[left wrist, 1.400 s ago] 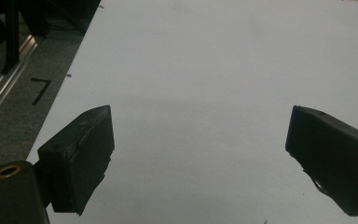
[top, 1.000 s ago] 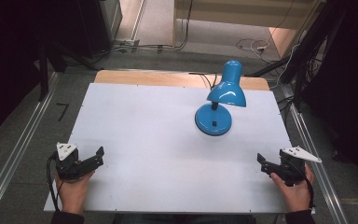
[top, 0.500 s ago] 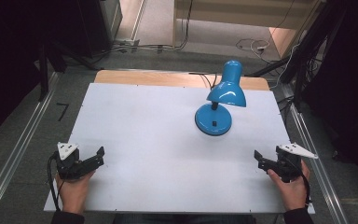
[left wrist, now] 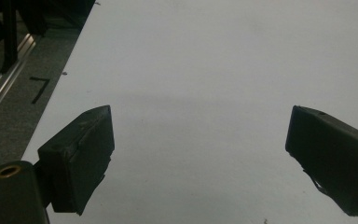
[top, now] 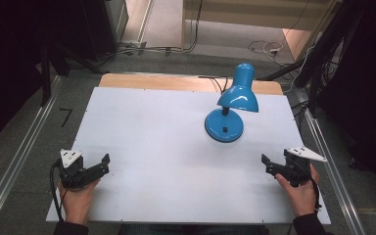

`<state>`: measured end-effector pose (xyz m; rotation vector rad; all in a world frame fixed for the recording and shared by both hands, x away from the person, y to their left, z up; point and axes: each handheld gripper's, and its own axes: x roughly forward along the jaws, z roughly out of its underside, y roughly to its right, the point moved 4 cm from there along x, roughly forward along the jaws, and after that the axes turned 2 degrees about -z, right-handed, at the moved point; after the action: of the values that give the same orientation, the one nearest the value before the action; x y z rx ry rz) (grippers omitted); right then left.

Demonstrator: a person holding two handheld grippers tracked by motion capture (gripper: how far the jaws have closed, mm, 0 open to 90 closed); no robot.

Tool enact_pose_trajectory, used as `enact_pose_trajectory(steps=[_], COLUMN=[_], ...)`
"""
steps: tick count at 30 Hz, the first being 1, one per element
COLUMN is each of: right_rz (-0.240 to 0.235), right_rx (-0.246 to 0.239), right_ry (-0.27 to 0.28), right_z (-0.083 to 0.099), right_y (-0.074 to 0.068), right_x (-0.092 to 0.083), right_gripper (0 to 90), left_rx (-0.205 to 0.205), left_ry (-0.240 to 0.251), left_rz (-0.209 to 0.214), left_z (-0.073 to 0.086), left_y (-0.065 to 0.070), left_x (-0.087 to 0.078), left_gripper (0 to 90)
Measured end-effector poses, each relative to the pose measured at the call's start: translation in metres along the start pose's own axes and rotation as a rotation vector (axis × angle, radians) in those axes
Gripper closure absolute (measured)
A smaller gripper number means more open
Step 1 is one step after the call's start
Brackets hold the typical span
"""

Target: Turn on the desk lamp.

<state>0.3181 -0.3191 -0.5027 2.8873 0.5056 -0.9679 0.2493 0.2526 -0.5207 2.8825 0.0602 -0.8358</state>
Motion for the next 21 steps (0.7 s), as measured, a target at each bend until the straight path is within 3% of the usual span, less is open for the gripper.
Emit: enact_pose_trajectory(steps=[8,21], right_rz=[-0.013,-0.047], right_rx=[0.015,-0.001], right_ry=[-0.002,0.0], right_z=[-0.001,-0.006], right_y=[-0.001,-0.011], right_x=[0.004,0.015], right_gripper=[11.3,11.9], left_rx=[0.008,0.011], left_ry=[-0.004,-0.008], left_rz=[-0.001,0.001], left_z=[0.0,0.001], left_y=[0.002,0.002], left_x=[0.001,0.001], left_gripper=[8.3,8.3])
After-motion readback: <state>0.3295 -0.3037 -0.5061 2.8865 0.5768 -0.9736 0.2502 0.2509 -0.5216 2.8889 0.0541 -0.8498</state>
